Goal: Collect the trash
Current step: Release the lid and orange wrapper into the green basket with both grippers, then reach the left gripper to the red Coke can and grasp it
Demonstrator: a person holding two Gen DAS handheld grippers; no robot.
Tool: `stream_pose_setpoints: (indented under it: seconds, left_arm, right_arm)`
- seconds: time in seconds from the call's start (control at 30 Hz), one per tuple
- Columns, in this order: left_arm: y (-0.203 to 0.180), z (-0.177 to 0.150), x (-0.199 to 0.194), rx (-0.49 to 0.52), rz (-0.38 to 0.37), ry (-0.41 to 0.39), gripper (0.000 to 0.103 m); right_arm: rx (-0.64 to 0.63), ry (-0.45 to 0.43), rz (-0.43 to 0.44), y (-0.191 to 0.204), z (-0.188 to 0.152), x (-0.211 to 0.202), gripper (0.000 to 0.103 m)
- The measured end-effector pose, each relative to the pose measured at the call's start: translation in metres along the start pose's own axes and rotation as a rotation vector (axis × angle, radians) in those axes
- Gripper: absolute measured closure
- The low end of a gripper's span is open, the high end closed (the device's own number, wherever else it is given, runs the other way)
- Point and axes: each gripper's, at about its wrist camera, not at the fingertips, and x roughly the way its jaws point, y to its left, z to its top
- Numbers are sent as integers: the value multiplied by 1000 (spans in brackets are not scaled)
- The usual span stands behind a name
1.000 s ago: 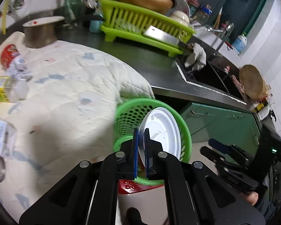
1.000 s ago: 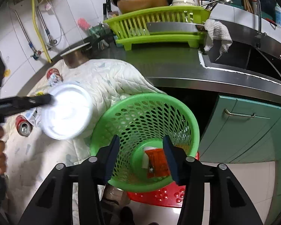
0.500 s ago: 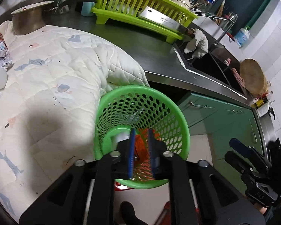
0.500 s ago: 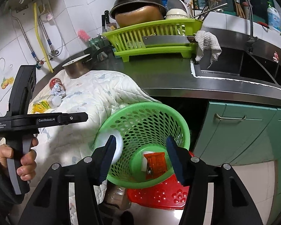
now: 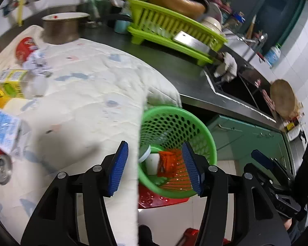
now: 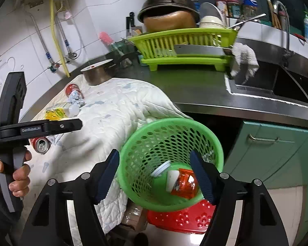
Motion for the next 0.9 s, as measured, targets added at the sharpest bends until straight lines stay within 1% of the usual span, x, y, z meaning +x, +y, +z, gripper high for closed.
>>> stream_pose_setpoints:
  seconds: [0.03, 0.07, 0.13, 0.23, 0.37, 0.47, 0.53, 0.57, 0.6, 0.67, 0.8, 0.9]
  left_arm:
    - [7, -1, -7, -12, 13, -9, 46]
    - [11, -1, -11, -20, 27, -14, 39]
    - [24, -3, -25, -41, 56, -41, 38]
    - [42, -7, -41, -77, 101, -64, 37]
    - [77, -14, -66, -163, 189, -108, 34]
    - [105, -19, -85, -253, 272, -138, 34]
    - [126, -21, -99, -324, 348, -160, 31]
    - [133, -23, -103, -354, 377, -166, 27]
    - [144, -24, -109, -400, 416, -173, 25]
    - [164, -25, -118, -480, 464, -185, 24]
    - [197, -29, -124, -610, 518, -170, 20]
    - [218, -33, -121, -706, 521, -145, 19]
  right_arm:
    - [-3, 0, 5, 3, 1, 1, 29]
    - [-7, 0, 11, 6, 2, 2, 28]
    - [-22, 0, 28, 14, 5, 5, 27]
    - [-49, 3, 52, 27, 9, 11, 23]
    - [-85, 15, 92, 47, 13, 22, 23]
    - [-111, 23, 123, 62, 15, 29, 22]
    - [-123, 29, 147, 71, 17, 34, 21]
    - [-132, 32, 161, 77, 18, 37, 21]
    - [-143, 33, 169, 83, 18, 39, 21]
    - [-155, 38, 192, 92, 20, 43, 21]
    - [-185, 45, 233, 109, 22, 50, 21]
    - [-200, 51, 255, 118, 22, 54, 20]
